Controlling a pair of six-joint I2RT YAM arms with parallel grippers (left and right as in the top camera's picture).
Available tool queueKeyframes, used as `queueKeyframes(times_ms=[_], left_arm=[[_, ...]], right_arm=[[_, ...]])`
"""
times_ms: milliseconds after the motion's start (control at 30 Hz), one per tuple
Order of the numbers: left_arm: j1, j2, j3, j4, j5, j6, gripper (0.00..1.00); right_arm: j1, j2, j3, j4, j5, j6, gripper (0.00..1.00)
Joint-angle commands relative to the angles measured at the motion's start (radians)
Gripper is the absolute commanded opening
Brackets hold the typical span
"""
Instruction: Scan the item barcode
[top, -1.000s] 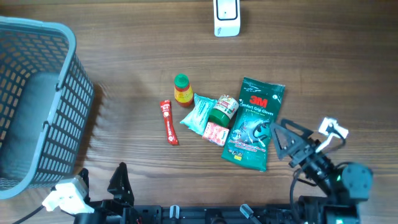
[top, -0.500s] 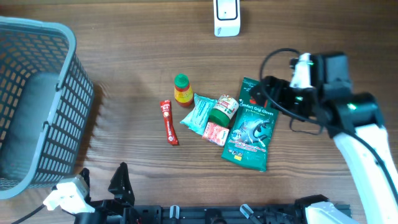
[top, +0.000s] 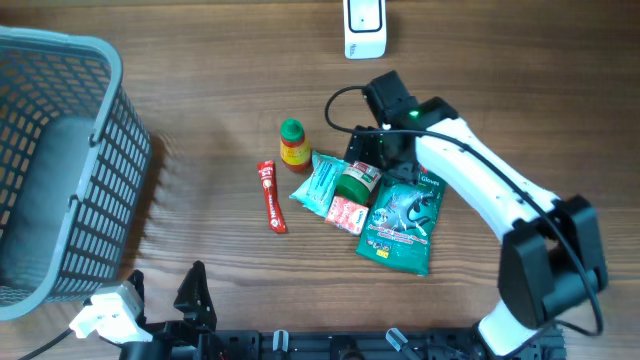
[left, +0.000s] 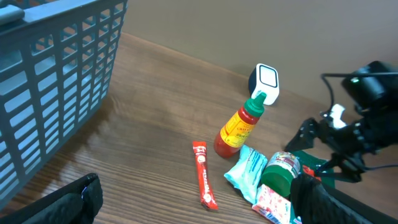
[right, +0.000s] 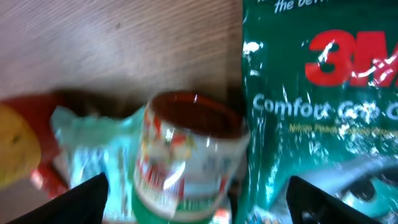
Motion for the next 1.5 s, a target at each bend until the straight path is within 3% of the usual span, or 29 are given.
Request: queueKeyframes(times_ms=[0, 167, 267, 433, 633, 933, 1000, 1133, 1367, 1467], left_arm=[[0.006, -0.003, -0.004, 0.003, 0.016, 0.021, 1.00], [0.006, -0.003, -0.004, 0.003, 0.016, 0.021, 1.00], [0.006, -0.003, -0.004, 0.003, 0.016, 0.021, 1.00], [0.006, -0.003, -0.004, 0.003, 0.016, 0.021, 1.00], [0.006, -0.003, -0.004, 0.003, 0.016, 0.021, 1.00], [0.006, -0.003, -0.004, 0.004, 0.016, 0.021, 1.00], [0.006, -0.003, -0.004, 0.003, 0.016, 0.021, 1.00], [0.006, -0.003, -0.004, 0.003, 0.016, 0.021, 1.00], [0.006, -0.003, -0.004, 0.003, 0.016, 0.021, 1.00], [0.006, -0.003, -0.004, 0.003, 0.016, 0.021, 1.00]], right_arm=[[0.018, 0.053, 0.023, 0.040, 0.056, 0.080, 0.89], [0.031, 0.075, 0.023, 0.106, 0.055, 0.105, 0.79], [0.033, 0.086, 0.023, 0.101, 0.055, 0.103, 0.77], [0.047, 0.124, 0.023, 0.006, 0.102, 0.108, 0.70], [0.047, 0.123, 0.023, -0.189, 0.237, 0.182, 0.73], [0.047, 0.123, 0.034, -0.220, 0.167, 0.163, 0.80], [0.047, 0.123, 0.034, -0.226, 0.166, 0.162, 0.79], [0.047, 0.124, 0.016, -0.303, 0.183, 0.230, 0.68], [0.047, 0.139, 0.002, -0.321, 0.185, 0.152, 0.82], [0.047, 0.210, 0.002, -0.321, 0.163, 0.146, 0.80]])
